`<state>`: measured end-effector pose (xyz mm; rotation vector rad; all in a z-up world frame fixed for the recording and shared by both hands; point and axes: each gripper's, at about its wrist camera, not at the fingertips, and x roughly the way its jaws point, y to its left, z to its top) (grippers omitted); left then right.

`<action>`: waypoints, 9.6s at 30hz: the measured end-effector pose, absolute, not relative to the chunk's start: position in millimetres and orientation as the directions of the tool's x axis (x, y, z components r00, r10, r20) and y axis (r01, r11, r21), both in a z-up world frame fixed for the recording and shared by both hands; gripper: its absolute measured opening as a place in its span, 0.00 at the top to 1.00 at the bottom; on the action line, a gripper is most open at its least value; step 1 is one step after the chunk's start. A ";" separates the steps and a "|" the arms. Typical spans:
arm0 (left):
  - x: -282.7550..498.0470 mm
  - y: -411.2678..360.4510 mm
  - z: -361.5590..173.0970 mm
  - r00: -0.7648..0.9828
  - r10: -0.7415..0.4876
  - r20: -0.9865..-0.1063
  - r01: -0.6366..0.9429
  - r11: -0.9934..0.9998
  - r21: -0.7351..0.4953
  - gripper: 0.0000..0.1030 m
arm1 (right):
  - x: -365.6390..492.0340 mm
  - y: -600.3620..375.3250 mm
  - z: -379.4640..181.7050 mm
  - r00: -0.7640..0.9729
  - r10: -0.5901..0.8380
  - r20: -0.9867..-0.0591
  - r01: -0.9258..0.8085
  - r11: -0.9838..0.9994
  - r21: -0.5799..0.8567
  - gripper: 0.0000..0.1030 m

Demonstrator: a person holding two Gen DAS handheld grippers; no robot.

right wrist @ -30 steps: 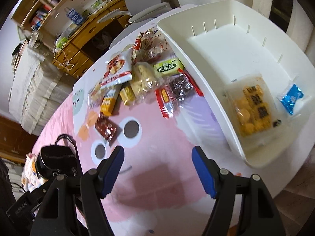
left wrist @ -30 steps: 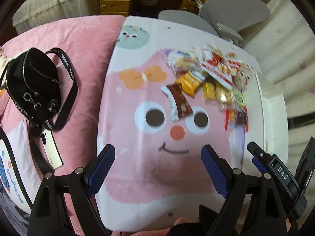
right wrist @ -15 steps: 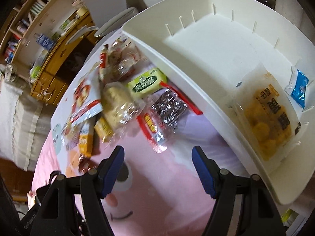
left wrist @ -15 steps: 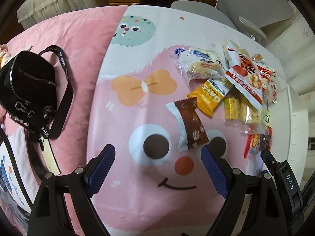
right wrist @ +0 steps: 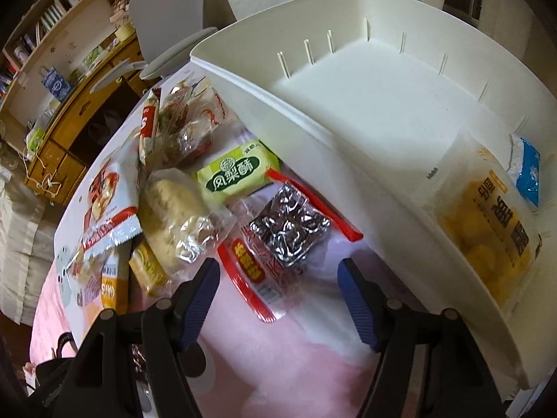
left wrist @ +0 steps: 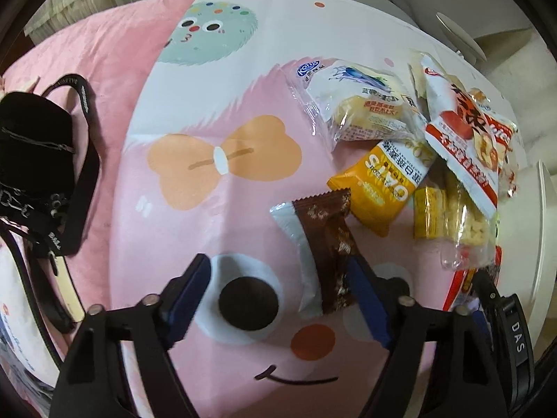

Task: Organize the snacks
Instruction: 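Grasp brown chocolate wrapper with left gripper while right gripper grasps red-edged dark snack bag, then lift both held snacks and carry them toward the white tray, then open both grippers over the white tray to drop the two snacks inside, then withdraw both open grippers from the tray toward the remaining snacks, then grasp blueberry-printed clear bag with left gripper while right gripper grasps clear cracker bag, then lift both held bags and carry them toward the white tray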

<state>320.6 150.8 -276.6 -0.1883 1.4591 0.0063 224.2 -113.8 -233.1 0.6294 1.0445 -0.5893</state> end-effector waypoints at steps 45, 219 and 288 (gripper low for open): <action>320.8 123.2 -281.7 0.068 -0.058 -0.996 -0.062 0.996 -0.063 0.69 | 251.4 -148.7 -238.1 0.380 -0.126 -0.916 0.670 0.720 0.179 0.50; 275.9 143.8 -162.9 0.250 -0.108 -0.962 0.037 0.994 -0.102 0.22 | 183.4 -88.3 -171.2 0.425 0.179 -0.887 0.198 0.938 0.284 0.39; 438.9 115.2 -276.0 0.170 -0.176 -0.970 -0.114 0.974 -0.197 0.41 | 301.9 -66.4 -237.7 0.419 0.093 -0.903 -0.028 0.996 0.089 0.46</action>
